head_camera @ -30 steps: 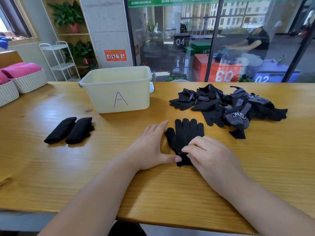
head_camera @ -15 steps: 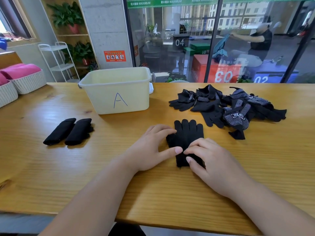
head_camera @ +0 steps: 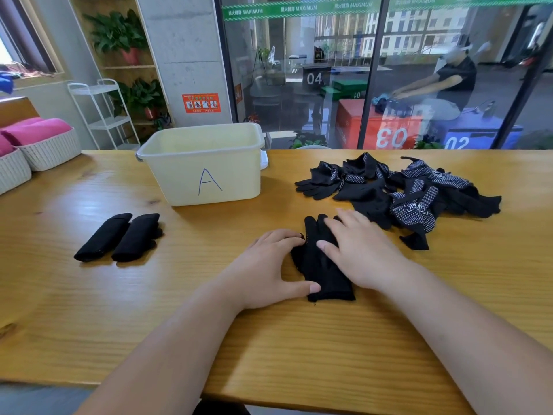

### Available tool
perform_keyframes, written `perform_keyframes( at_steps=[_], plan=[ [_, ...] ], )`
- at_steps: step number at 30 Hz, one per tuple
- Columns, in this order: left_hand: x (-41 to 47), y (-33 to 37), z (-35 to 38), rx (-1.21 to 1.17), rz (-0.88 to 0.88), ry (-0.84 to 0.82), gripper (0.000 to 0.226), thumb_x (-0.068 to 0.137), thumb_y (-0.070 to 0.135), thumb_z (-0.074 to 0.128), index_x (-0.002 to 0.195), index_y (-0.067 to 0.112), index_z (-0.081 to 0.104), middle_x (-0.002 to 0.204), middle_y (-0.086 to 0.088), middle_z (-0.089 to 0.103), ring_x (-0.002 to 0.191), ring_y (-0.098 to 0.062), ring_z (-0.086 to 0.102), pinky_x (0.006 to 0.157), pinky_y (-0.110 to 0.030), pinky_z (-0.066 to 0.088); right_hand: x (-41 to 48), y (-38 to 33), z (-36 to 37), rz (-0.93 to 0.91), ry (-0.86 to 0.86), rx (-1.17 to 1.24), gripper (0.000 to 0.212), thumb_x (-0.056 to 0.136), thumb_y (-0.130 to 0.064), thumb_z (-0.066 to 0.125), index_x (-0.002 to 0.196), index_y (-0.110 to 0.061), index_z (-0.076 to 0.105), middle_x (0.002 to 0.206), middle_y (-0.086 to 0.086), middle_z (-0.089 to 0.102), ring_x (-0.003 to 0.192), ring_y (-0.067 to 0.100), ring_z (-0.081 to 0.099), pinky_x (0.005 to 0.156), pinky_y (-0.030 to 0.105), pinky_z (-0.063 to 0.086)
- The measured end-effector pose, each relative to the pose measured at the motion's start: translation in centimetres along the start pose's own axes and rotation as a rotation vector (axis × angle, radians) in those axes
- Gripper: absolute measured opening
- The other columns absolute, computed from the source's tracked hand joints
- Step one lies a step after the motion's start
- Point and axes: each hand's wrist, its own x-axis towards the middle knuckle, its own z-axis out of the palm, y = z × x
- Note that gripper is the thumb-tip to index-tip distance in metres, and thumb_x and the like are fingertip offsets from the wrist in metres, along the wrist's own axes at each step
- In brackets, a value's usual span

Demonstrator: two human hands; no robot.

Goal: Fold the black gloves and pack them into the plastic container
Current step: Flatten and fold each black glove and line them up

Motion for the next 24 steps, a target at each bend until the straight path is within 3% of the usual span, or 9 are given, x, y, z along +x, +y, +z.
perform_keyframes(
  at_steps=[4,12,16,20,24],
  plan=[
    [0.0,-0.1,-0.1,0.001,-0.014,0.026,0.101,0.075,0.089,0.068,0.155,0.030,0.046,0.159,0.021,0.039,0.151,-0.002,0.031,0.126,-0.038,0.033,1.4,-1.5,1.1,-0.054,-0.120,0.017,0.070,0.110,-0.062,0.023,0.170,-0.028,0.012,0.178,0.006,0.003,0.164,0.027,0.000,0.133,0.047,0.011],
    [0.1,-0.6,-0.3,-0.009,-0.064,0.048,0.094,0.068,0.094,0.067,0.137,0.034,0.048,0.136,0.022,0.047,0.132,-0.004,0.044,0.115,-0.037,0.042,2.4,-2.2,1.7,-0.117,-0.137,0.031,0.068,0.107,-0.066,0.019,0.169,-0.039,0.008,0.178,-0.004,-0.007,0.164,0.023,-0.009,0.133,0.050,0.001],
    [-0.3,-0.7,-0.4,0.019,-0.036,0.033,0.095,0.078,0.090,0.062,0.149,0.030,0.046,0.150,0.020,0.041,0.143,-0.005,0.036,0.122,-0.037,0.036,1.0,-1.2,0.7,-0.176,-0.100,0.163,0.070,0.107,-0.067,0.020,0.169,-0.039,0.006,0.177,-0.011,-0.010,0.163,0.013,-0.012,0.133,0.047,0.003],
    [-0.3,-0.8,-0.5,0.053,-0.055,0.007,0.098,0.084,0.090,0.053,0.159,0.029,0.040,0.162,0.019,0.032,0.153,-0.007,0.026,0.128,-0.041,0.027,-2.4,0.8,0.1,-0.173,-0.148,0.108,0.079,0.101,-0.077,0.020,0.169,-0.041,0.002,0.175,-0.016,-0.015,0.161,0.008,-0.016,0.134,0.043,0.002],
    [-0.1,-1.0,-0.3,0.104,-0.087,-0.056,0.107,0.085,0.096,0.037,0.168,0.029,0.027,0.175,0.017,0.017,0.163,-0.010,0.007,0.133,-0.045,0.016,-4.5,2.1,0.8,-0.201,-0.163,0.105,0.085,0.093,-0.089,0.008,0.166,-0.048,-0.003,0.173,-0.019,-0.022,0.156,0.001,-0.028,0.133,0.041,-0.003]
  ],
)
